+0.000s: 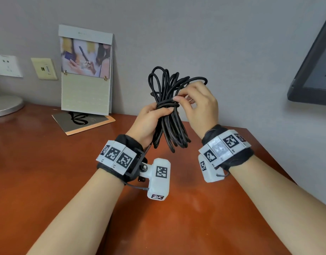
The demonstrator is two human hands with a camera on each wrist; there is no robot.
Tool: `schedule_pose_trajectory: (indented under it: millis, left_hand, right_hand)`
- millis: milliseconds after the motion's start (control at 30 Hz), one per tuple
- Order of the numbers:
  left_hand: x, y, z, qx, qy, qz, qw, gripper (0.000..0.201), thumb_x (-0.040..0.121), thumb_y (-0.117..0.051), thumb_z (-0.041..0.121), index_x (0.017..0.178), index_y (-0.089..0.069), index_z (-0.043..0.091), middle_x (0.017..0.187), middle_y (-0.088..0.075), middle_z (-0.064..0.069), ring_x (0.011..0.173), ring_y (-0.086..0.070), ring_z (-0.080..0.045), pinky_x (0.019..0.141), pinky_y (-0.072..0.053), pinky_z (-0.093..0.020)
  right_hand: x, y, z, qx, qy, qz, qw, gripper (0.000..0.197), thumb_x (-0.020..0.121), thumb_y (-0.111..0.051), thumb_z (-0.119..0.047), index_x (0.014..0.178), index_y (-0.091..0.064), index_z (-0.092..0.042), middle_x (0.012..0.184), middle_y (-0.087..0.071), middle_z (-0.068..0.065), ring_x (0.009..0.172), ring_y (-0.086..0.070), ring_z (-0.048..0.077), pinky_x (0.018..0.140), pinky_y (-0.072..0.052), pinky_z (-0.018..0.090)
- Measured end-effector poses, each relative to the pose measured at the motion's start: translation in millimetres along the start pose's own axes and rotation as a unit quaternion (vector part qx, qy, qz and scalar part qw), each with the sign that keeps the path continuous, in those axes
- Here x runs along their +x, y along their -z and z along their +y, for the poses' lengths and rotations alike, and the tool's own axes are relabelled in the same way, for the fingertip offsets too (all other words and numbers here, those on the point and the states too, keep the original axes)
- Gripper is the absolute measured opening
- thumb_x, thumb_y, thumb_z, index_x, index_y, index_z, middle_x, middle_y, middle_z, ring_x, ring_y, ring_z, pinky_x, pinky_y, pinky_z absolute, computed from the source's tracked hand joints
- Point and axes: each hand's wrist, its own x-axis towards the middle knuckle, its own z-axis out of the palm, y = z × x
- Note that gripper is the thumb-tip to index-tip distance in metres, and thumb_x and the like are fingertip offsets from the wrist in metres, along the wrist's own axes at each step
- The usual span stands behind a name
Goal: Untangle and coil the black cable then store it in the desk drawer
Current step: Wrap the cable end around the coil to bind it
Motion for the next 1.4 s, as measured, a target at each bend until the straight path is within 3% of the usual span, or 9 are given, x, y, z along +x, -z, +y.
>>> schedule_pose_trajectory:
  millis: [167,367,500,700,833,933,1100,1267,1400]
  left_hand:
    - [1.4,-5.3,-1.7,-0.023,0.012,0.017,1.0,0.021,0.092,-0.05,0.004,0.111,-0.058,-0.001,0.085,-0.058,-0.01,0.077,-0.06,-0.02,0.074,-0.051,-0.03]
    - [-2.6,3.3,3.4,-0.008,0.007,0.032,0.999,0.028,0.094,-0.048,0.005,0.118,-0.058,-0.002,0.102,-0.059,-0.016,0.092,-0.059,-0.024,0.083,-0.05,-0.031]
    - [-4.4,1.2,6.2,-0.009,-0.004,0.027,1.0,0.021,0.096,-0.045,0.008,0.108,-0.062,0.005,0.094,-0.064,-0.009,0.086,-0.063,-0.018,0.083,-0.052,-0.028]
    - [-3.5,0.4,4.9,-0.002,0.009,0.025,1.0,0.019,0.098,-0.046,0.015,0.102,-0.062,0.005,0.091,-0.064,-0.01,0.082,-0.064,-0.018,0.077,-0.053,-0.028]
    - [-3.2,-1.5,5.6,0.002,0.008,0.024,1.0,0.022,0.098,-0.047,0.018,0.108,-0.059,0.002,0.094,-0.062,-0.012,0.084,-0.062,-0.021,0.081,-0.052,-0.033]
    - [-3.3,-3.8,6.9,-0.017,-0.006,0.027,0.999,0.021,0.097,-0.049,0.016,0.106,-0.061,0.002,0.092,-0.065,-0.01,0.083,-0.065,-0.019,0.082,-0.054,-0.03]
    - [-4.7,-0.4,7.6,-0.026,-0.019,0.022,0.999,0.022,0.096,-0.049,0.012,0.112,-0.058,-0.001,0.092,-0.063,-0.011,0.083,-0.064,-0.019,0.077,-0.055,-0.025]
    - [-6.3,-5.6,11.1,-0.038,-0.001,-0.012,0.999,0.025,0.096,-0.049,0.016,0.113,-0.059,0.002,0.086,-0.066,-0.005,0.076,-0.066,-0.014,0.065,-0.054,-0.022]
    - [-6.4,-4.8,10.1,-0.053,0.014,-0.017,0.998,0.038,0.096,-0.05,0.021,0.126,-0.053,-0.001,0.104,-0.063,-0.011,0.093,-0.063,-0.02,0.082,-0.054,-0.029]
  right_hand:
    - [-0.2,0.7,-0.3,-0.055,0.07,0.007,0.996,0.012,0.085,-0.063,-0.013,0.077,-0.067,-0.005,0.075,-0.063,0.004,0.068,-0.059,0.02,0.057,-0.049,0.033]
    - [-3.7,2.4,1.6,0.025,0.038,-0.087,0.995,0.02,0.085,-0.064,-0.015,0.1,-0.069,-0.003,0.092,-0.063,0.009,0.081,-0.062,0.016,0.074,-0.05,0.027]
    - [0.3,4.5,3.3,0.021,0.071,-0.098,0.992,0.023,0.085,-0.063,-0.01,0.106,-0.068,-0.001,0.097,-0.064,0.011,0.087,-0.063,0.019,0.08,-0.05,0.026]
    - [-2.1,0.9,7.4,0.004,0.104,-0.074,0.992,0.022,0.086,-0.061,-0.009,0.104,-0.068,-0.001,0.095,-0.065,0.011,0.088,-0.065,0.025,0.076,-0.054,0.037]
    - [1.0,0.9,5.3,-0.038,0.146,-0.062,0.987,0.019,0.086,-0.057,-0.008,0.099,-0.069,0.0,0.087,-0.066,0.012,0.079,-0.066,0.027,0.066,-0.055,0.035]
    - [1.7,-1.6,1.2,-0.087,0.167,-0.051,0.981,0.02,0.084,-0.053,-0.005,0.097,-0.067,0.001,0.087,-0.064,0.013,0.077,-0.065,0.027,0.064,-0.054,0.031]
    - [-0.9,-6.9,-2.6,-0.095,0.127,-0.057,0.986,0.018,0.08,-0.055,-0.006,0.093,-0.065,-0.002,0.087,-0.063,0.011,0.077,-0.064,0.024,0.064,-0.05,0.029]
    - [5.9,-6.5,0.2,0.013,0.035,-0.032,0.999,0.018,0.078,-0.053,-0.004,0.091,-0.066,-0.001,0.087,-0.063,0.01,0.077,-0.061,0.018,0.071,-0.049,0.025]
    - [2.5,-6.9,-4.8,0.017,0.024,-0.028,0.999,0.02,0.075,-0.054,0.001,0.09,-0.067,-0.002,0.086,-0.062,0.009,0.077,-0.06,0.019,0.071,-0.047,0.023]
